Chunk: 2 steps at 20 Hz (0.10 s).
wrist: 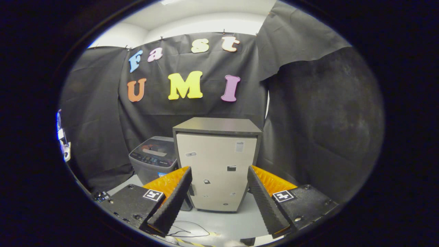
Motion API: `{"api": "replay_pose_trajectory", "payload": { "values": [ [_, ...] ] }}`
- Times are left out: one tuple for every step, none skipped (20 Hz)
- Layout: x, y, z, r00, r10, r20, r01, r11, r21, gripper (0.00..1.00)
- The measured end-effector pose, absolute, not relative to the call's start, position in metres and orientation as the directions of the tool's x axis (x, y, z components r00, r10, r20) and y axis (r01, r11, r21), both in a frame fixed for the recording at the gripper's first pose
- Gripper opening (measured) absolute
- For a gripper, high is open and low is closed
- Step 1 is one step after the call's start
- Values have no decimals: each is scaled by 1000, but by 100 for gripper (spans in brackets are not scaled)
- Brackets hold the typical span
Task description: Put the clothes into the washing machine and then close the washing machine lid.
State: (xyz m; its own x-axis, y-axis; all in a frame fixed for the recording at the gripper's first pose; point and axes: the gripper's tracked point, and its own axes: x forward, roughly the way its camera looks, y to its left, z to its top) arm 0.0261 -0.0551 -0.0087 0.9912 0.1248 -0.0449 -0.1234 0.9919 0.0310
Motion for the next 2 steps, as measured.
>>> {"api": "replay_pose_trajectory", "payload": {
  "values": [
    [25, -55, -9, 991, 125, -46, -124, 992, 30, 100],
    [24, -54, -9, 991, 127, -45, -126, 991, 34, 100]
  ]
}}
